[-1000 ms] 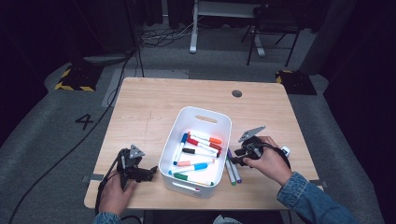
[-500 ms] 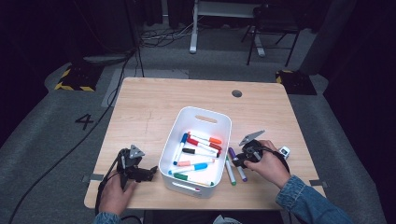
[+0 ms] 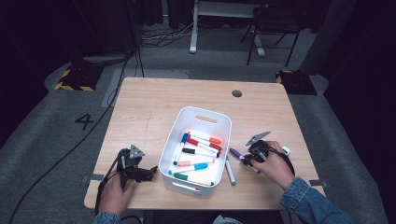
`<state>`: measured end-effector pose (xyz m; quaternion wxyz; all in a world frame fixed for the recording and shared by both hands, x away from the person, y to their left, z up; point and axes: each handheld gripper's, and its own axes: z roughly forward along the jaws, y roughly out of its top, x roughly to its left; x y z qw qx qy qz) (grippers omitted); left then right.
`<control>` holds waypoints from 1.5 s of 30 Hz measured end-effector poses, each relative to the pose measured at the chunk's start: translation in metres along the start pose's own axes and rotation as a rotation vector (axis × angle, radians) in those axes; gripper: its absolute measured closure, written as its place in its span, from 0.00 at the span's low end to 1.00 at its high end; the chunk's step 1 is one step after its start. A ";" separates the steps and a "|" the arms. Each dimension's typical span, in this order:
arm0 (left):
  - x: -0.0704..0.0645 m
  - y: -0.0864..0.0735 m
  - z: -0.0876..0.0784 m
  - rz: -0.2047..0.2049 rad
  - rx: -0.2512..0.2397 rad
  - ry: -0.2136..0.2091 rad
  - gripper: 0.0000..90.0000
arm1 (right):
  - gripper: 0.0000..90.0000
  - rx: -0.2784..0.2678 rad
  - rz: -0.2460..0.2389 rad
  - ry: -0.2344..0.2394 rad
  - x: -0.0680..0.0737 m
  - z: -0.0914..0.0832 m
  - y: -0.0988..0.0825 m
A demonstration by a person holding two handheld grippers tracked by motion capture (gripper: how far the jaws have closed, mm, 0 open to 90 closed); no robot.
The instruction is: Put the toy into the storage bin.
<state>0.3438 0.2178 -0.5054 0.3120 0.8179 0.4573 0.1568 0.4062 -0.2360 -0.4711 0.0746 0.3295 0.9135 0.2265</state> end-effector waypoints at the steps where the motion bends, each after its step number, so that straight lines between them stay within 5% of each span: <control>1: 0.000 0.000 0.000 0.001 0.000 0.001 0.00 | 0.86 0.001 -0.001 0.001 0.000 0.000 0.000; 17: 0.000 0.000 0.000 0.000 0.000 0.000 0.00 | 0.86 -0.008 0.000 0.013 0.000 -0.012 0.004; 45: 0.000 0.000 0.000 0.000 0.000 -0.001 0.00 | 0.86 -0.105 -0.013 0.077 0.000 -0.095 0.027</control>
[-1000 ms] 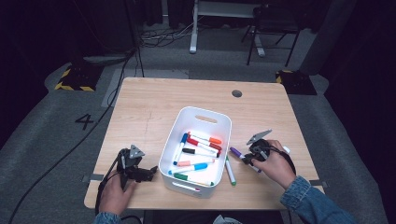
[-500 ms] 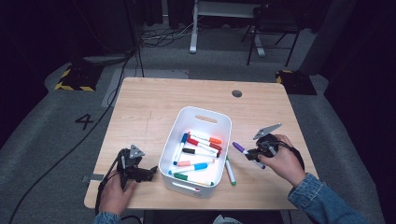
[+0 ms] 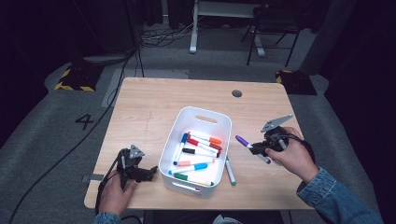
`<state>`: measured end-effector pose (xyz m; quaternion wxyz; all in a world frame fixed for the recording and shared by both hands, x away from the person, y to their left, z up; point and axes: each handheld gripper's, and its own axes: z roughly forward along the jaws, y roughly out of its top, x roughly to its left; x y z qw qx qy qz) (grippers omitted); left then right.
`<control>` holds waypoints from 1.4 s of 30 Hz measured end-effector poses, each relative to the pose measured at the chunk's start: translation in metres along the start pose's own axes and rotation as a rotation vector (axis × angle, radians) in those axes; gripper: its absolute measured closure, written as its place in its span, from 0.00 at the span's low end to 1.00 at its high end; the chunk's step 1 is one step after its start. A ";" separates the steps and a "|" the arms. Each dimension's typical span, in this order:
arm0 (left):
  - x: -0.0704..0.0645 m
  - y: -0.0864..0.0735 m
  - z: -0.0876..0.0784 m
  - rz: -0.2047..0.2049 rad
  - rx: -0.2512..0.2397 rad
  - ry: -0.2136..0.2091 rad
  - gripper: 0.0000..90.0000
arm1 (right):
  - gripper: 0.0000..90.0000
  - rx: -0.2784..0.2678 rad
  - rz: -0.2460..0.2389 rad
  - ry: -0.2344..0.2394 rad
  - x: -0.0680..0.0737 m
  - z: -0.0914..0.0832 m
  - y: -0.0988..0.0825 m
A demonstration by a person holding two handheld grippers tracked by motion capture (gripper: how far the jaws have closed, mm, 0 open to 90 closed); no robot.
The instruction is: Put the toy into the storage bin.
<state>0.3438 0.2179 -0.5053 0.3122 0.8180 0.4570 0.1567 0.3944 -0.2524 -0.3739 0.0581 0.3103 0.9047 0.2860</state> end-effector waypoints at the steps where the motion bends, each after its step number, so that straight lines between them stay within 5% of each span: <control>1: 0.000 0.000 0.000 0.000 0.000 0.000 0.00 | 0.86 -0.005 -0.008 0.002 0.000 -0.002 0.001; 19: 0.000 0.000 0.000 0.000 0.000 0.000 0.00 | 0.86 -0.072 -0.070 0.035 0.013 -0.025 0.045; 42: -0.001 0.002 0.002 -0.009 0.000 0.009 0.00 | 0.86 -0.100 -0.162 0.064 0.029 -0.001 0.114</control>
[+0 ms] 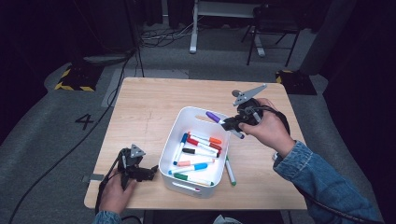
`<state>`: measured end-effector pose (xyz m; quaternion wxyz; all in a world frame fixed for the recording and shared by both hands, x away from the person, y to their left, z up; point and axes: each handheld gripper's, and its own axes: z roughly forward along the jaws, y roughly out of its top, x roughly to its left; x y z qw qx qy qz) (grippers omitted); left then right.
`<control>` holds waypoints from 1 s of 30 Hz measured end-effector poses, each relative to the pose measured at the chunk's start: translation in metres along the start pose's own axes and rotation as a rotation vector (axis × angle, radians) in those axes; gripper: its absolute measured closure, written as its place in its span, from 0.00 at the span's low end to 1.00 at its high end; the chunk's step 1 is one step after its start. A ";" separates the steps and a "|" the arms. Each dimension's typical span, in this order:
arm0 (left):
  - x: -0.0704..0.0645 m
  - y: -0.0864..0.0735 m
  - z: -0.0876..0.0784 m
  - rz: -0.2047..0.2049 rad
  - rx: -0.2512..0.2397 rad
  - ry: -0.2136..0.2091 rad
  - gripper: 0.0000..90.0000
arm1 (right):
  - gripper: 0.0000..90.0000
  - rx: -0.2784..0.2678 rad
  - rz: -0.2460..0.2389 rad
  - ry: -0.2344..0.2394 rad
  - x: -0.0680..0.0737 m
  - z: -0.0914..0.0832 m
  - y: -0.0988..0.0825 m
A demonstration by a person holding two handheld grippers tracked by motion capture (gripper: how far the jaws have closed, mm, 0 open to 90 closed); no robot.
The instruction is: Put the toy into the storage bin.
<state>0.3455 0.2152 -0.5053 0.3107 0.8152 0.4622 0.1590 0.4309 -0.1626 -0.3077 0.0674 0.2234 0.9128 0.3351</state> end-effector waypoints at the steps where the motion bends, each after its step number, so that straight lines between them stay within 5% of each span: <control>1: -0.001 0.000 0.000 -0.004 0.000 0.003 0.00 | 0.86 -0.006 -0.005 0.003 0.000 0.002 0.002; 19: -0.002 0.000 0.000 -0.009 -0.001 0.010 0.00 | 0.86 -0.057 -0.030 0.026 0.002 0.043 0.021; 30: -0.002 0.000 0.000 -0.009 -0.001 0.010 0.00 | 0.86 0.000 -0.028 0.018 0.000 0.058 0.012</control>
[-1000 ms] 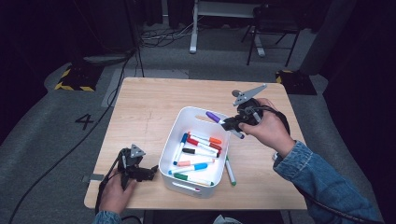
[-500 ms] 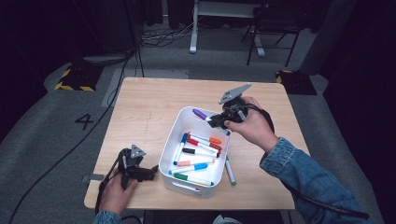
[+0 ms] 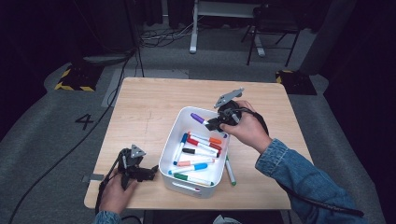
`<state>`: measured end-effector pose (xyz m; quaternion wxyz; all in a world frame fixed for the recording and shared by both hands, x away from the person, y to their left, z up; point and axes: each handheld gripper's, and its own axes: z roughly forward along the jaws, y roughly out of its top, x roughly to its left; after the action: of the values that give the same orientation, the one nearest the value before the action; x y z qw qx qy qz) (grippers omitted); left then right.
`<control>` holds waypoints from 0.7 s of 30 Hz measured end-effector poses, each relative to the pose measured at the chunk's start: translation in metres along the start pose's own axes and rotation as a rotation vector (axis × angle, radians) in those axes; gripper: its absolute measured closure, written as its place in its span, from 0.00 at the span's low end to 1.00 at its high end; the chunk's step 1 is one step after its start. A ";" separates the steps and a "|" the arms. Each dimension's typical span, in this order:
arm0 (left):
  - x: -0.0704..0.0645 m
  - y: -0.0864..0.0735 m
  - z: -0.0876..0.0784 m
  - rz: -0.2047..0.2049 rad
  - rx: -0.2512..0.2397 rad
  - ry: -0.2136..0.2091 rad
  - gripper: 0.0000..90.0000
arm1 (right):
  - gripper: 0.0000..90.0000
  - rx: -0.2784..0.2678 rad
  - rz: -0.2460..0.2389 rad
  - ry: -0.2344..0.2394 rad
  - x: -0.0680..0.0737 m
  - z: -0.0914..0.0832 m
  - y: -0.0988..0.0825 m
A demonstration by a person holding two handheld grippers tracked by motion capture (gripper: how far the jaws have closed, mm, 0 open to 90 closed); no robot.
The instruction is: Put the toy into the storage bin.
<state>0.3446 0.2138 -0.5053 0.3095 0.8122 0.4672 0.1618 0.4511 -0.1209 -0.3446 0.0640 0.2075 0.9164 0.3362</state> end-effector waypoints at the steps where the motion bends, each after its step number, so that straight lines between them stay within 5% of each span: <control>1: 0.000 0.000 0.000 0.000 0.000 -0.001 0.00 | 0.86 0.004 -0.006 -0.001 0.000 0.001 -0.001; 11: 0.000 0.000 0.000 0.000 0.000 -0.001 0.00 | 0.86 0.049 -0.006 0.005 0.004 0.010 -0.008; 21: 0.000 0.000 0.000 0.000 0.000 0.000 0.00 | 0.86 0.091 -0.088 -0.005 0.012 0.026 -0.010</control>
<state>0.3446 0.2138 -0.5053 0.3095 0.8123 0.4671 0.1618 0.4432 -0.1073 -0.3705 0.0713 0.1706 0.9388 0.2905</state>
